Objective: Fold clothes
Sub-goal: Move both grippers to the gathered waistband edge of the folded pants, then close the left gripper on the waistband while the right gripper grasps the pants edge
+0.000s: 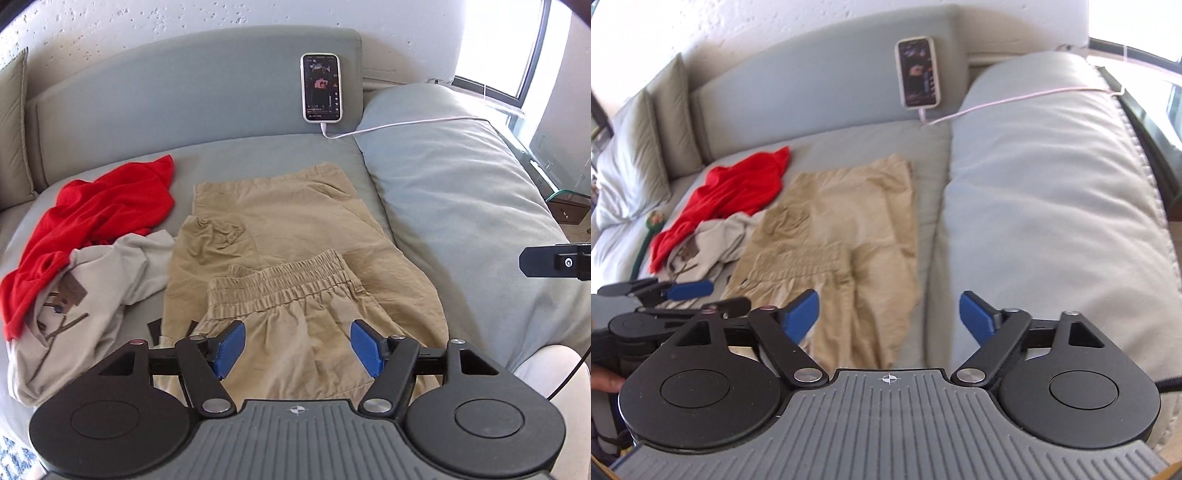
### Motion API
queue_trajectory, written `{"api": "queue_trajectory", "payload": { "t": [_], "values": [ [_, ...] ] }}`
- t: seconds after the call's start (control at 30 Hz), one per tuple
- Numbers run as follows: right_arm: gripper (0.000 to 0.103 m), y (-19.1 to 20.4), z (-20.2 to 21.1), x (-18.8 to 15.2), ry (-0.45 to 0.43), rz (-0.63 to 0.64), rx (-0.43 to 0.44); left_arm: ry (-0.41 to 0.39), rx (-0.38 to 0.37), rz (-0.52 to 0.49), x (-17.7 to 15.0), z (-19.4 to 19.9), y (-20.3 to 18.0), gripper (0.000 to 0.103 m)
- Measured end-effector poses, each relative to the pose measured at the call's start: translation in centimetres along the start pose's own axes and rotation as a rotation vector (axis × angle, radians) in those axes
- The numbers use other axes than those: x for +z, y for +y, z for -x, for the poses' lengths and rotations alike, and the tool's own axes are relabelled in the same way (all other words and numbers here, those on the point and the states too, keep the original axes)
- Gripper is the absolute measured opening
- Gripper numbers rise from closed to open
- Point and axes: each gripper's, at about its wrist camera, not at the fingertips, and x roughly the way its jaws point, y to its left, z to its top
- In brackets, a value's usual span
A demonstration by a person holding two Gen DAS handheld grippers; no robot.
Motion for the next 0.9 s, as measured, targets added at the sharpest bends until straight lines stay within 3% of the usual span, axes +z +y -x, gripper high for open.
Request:
{"api": "queue_trajectory", "payload": {
  "t": [0.17, 0.43, 0.5, 0.67, 0.77, 0.9],
  "values": [
    [0.085, -1.7, -3.1, 0.7, 0.023, -0.024, 0.006, 0.014, 0.013, 0.0, 0.6, -2.5, -0.3, 0.064],
    [0.082, -2.3, -9.8, 2.7, 0.053, -0.041, 0.099, 0.022, 0.018, -0.032, 3.2, -5.9, 0.1, 0.056],
    [0.078, -2.7, -11.2, 3.7, 0.05, -0.058, 0.129, 0.033, 0.007, -0.024, 4.1, -7.0, 0.2, 0.04],
    [0.071, -3.4, -15.0, 6.4, 0.029, -0.106, 0.202, 0.06, -0.014, -0.07, 5.3, -10.1, -0.5, 0.024],
    [0.067, -3.8, -17.9, 7.9, 0.026, -0.136, 0.229, 0.145, -0.058, -0.118, 5.2, -12.8, -1.0, 0.007],
    [0.065, -4.8, -22.6, 9.7, 0.04, -0.172, 0.22, 0.154, -0.054, -0.197, 4.8, -13.8, -1.7, 0.004]
  ]
}}
